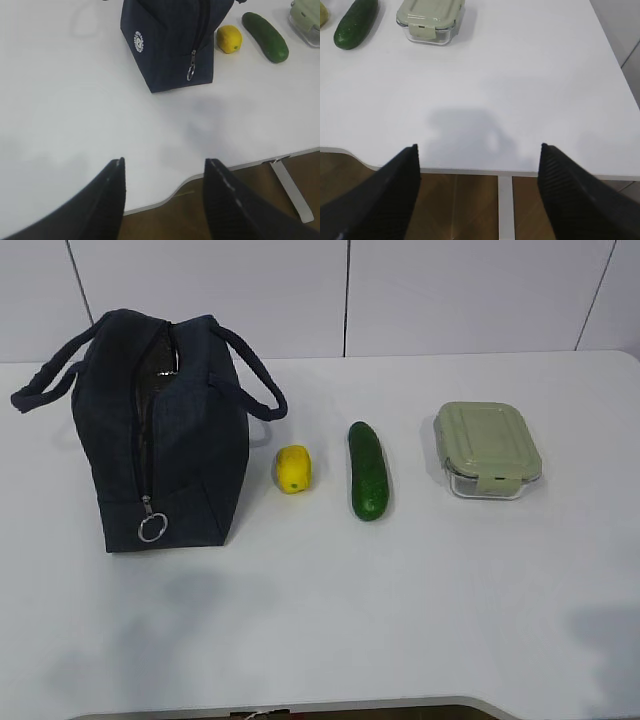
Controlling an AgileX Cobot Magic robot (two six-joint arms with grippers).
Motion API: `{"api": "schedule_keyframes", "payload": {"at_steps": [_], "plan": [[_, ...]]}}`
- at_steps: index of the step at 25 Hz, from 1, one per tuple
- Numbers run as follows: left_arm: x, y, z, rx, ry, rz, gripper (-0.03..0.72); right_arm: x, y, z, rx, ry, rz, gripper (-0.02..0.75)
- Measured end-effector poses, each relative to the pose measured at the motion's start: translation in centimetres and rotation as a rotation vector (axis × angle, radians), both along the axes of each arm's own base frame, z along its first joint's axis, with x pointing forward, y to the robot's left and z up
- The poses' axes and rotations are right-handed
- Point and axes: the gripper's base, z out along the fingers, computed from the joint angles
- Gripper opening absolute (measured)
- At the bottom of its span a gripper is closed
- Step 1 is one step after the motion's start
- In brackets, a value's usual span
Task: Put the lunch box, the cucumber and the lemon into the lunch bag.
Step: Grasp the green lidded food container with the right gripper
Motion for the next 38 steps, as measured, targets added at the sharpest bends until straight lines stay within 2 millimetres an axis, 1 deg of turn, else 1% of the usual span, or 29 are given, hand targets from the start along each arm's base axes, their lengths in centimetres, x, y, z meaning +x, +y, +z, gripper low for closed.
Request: {"api": "schedule_keyframes", "payload": {"at_steps": [38], "plan": [[0.00, 0.00, 0.00, 0.000, 0.000, 0.000, 0.359, 0.00, 0.00, 0.00, 0.000, 0.000, 0.000, 0.585]]}}
